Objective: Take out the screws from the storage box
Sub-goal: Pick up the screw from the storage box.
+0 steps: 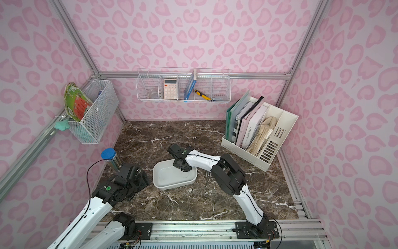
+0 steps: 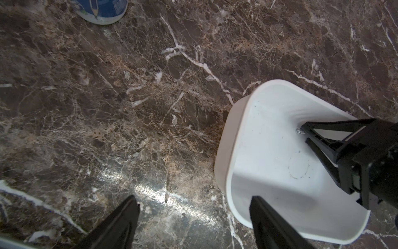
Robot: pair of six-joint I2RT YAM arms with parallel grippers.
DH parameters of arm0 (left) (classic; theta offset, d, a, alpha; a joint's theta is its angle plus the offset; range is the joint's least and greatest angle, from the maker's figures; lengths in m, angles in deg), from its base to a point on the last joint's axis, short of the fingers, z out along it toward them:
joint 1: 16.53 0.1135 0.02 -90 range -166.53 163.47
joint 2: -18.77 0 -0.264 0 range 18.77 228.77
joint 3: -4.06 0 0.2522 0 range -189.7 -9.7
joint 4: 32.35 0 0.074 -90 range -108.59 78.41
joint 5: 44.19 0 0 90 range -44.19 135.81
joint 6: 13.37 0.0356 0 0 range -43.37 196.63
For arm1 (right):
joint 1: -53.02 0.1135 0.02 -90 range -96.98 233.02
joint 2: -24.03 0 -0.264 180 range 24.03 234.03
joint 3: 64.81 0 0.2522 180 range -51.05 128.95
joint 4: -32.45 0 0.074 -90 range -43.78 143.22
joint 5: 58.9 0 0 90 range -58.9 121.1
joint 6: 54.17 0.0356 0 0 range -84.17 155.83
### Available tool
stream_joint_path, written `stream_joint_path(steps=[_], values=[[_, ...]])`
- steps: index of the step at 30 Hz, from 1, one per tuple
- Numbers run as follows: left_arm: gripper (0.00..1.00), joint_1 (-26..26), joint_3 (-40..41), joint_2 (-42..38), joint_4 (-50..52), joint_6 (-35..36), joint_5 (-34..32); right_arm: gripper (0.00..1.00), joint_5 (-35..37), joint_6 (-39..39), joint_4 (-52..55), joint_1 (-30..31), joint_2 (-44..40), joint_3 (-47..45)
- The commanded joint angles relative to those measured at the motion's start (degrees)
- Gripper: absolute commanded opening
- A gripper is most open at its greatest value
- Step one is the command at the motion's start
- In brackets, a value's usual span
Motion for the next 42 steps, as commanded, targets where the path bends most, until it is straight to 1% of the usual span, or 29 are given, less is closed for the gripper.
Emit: stream_joint_path(steps=[1,5,9,10,14,18,22,26,28,32,36,37,42], values=[[0.86,0.0,0.0,-0.3,-0.1,-0.5,-0.9,0.36,1.0,-0.3,2.1,0.0,1.1,0.3],[0.86,0.0,0.2,-0.8,0.1,-0.5,-1.2,0.27,0.7,-1.0,3.1,0.1,1.8,0.5],[0.86,0.0,0.4,-1.0,0.1,-0.7,-1.2,0.11,-0.5,-3.6,3.6,0.1,2.0,0.0],[0.86,0.0,0.4,-0.9,0.2,-0.7,-1.2,0.10,-0.5,-4.6,4.3,0.1,2.0,0.0],[0.86,0.0,0.5,-1.1,0.8,-0.6,-1.4,0.09,-0.2,-10.2,6.8,0.0,2.1,-0.2],[0.86,0.0,0.9,-1.6,0.8,-0.6,-1.6,0.10,1.6,-15.8,11.3,0.1,2.7,0.6],[0.86,0.0,1.1,-1.4,0.7,-0.6,-1.4,0.12,-0.1,-19.3,10.9,0.1,4.7,-0.1],[0.86,0.0,1.1,-1.2,1.2,-0.5,-1.3,0.12,-0.6,-20.3,10.7,0.2,5.5,0.3],[0.86,0.0,1.0,-1.3,1.4,-0.4,-1.4,0.11,-0.5,-20.7,10.6,0.3,5.4,0.4],[0.86,0.0,0.9,-1.3,1.6,-0.3,-1.6,0.01,-0.5,-20.9,10.5,0.3,4.5,0.5],[0.86,0.0,0.4,-1.1,1.8,-0.1,-1.9,0.00,-1.6,-21.4,9.6,0.3,3.2,1.6],[0.86,0.0,0.1,-1.0,1.9,-0.1,-1.8,0.00,-1.6,-21.6,9.1,0.4,1.4,1.7],[0.86,0.0,-1.1,-0.6,2.1,0.1,-1.4,0.00,-1.1,-22.3,7.9,0.8,-2.0,2.2]])
